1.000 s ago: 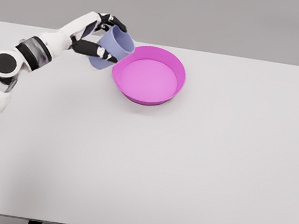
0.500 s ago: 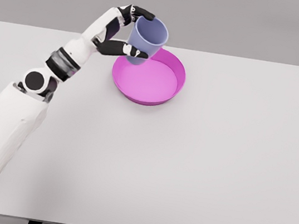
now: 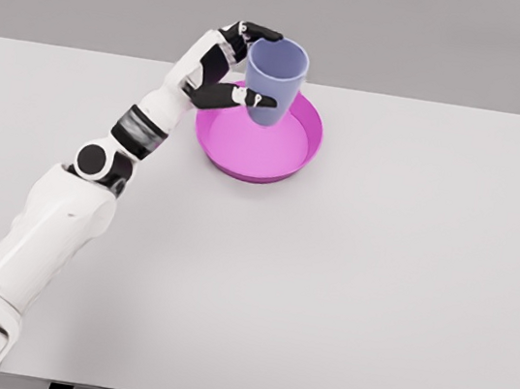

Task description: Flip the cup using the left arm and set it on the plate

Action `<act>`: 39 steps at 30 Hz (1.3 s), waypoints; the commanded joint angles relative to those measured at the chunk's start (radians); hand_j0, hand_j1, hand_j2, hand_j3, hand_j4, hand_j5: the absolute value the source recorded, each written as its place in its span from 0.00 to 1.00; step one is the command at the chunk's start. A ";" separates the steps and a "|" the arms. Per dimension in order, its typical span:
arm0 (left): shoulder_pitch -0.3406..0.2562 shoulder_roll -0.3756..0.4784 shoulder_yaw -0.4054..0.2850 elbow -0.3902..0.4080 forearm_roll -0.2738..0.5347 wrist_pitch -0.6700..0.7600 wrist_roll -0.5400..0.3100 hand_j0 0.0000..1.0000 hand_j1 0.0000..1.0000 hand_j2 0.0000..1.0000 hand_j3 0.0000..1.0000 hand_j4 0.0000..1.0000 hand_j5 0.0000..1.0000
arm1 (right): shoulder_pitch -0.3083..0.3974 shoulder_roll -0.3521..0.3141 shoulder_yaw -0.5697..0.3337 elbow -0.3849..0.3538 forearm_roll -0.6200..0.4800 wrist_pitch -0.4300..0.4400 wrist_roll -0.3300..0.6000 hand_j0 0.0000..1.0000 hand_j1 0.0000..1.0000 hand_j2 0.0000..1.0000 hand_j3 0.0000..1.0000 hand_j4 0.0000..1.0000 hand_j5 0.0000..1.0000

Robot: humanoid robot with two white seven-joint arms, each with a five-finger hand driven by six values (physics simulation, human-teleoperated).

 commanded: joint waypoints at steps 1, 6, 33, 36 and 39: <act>-0.003 -0.012 -0.004 0.065 0.020 0.000 0.019 0.58 0.58 0.58 0.58 0.58 0.58 | 0.000 0.000 0.000 0.000 0.000 0.000 0.000 1.00 1.00 1.00 1.00 1.00 1.00; -0.009 -0.035 -0.007 0.121 0.010 0.000 0.019 0.58 0.58 0.58 0.58 0.58 0.58 | 0.000 0.000 0.000 0.000 0.000 0.000 0.000 1.00 1.00 1.00 1.00 1.00 1.00; -0.012 0.007 -0.006 0.083 0.013 0.000 0.019 1.00 1.00 1.00 1.00 1.00 1.00 | 0.000 0.000 0.000 0.000 0.000 0.000 0.000 1.00 1.00 1.00 1.00 1.00 1.00; -0.002 0.119 -0.007 -0.061 0.020 0.000 0.010 1.00 1.00 1.00 1.00 1.00 1.00 | 0.000 0.000 0.000 0.000 0.000 0.000 0.000 1.00 1.00 1.00 1.00 1.00 1.00; 0.037 0.382 -0.087 -0.144 0.013 0.000 -0.039 1.00 1.00 1.00 1.00 1.00 1.00 | 0.000 0.000 0.000 0.000 0.000 0.000 0.000 1.00 1.00 1.00 1.00 1.00 1.00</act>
